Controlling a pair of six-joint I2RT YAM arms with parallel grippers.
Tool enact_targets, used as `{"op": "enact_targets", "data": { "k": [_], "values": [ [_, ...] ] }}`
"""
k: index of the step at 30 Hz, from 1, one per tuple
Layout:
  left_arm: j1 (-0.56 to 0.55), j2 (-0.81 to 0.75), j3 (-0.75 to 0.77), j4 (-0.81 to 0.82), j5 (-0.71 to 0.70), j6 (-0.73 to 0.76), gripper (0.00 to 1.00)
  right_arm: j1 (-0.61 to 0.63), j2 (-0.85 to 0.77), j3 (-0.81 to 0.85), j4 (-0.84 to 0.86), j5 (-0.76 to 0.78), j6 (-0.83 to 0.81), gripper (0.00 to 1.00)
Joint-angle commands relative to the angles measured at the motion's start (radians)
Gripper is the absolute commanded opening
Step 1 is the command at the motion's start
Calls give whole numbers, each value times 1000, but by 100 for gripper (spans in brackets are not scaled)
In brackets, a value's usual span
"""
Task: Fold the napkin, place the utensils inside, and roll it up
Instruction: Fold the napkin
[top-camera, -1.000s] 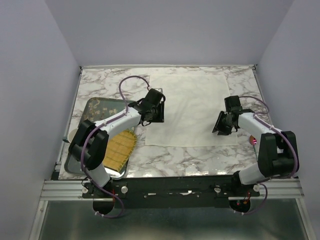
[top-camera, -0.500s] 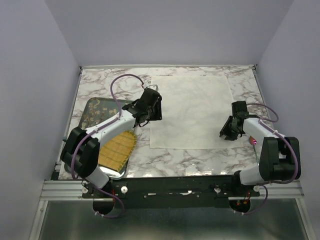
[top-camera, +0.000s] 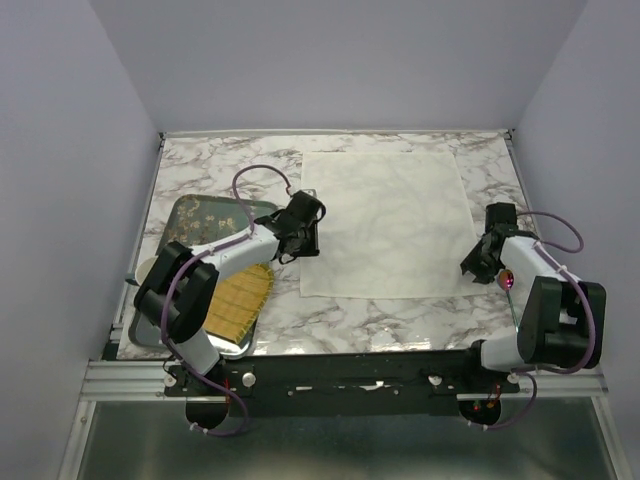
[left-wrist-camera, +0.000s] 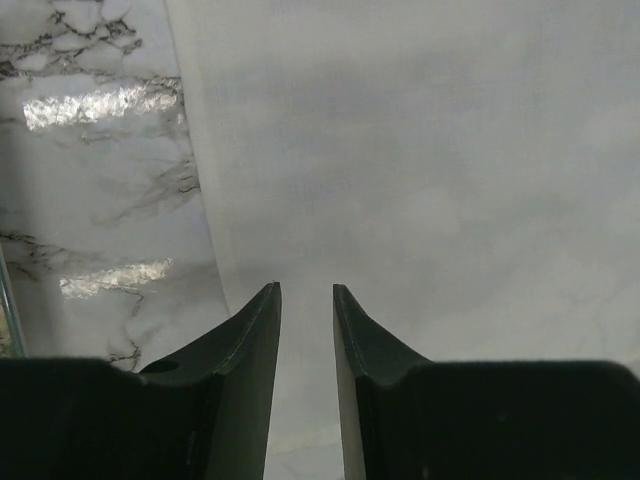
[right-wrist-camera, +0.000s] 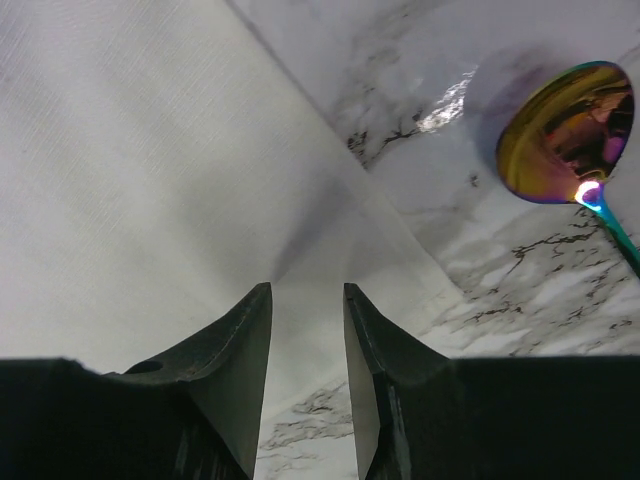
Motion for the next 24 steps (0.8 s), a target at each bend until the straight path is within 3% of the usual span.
{"op": "enact_targets", "data": {
  "k": [1,11,13,17,24],
  "values": [
    [-13,4,-101,17,5,-26,33,-42,16,-19,-11,22,-1,43],
    [-21,-13,-233,7,-6,-74,25,-84,24,-31,-13,-1,13,42],
    [-25,-25,-212,-13,-15,-52,24,-82,-3,-1,-19,-14,-25,43],
    [-59,-67,-120,-56,-74,-12,27,-76,7,86,27,-182,-99,44],
    [-61,87,92,-70,32,-6,27,-71,234,306,32,-247,-96,43]
  ]
}}
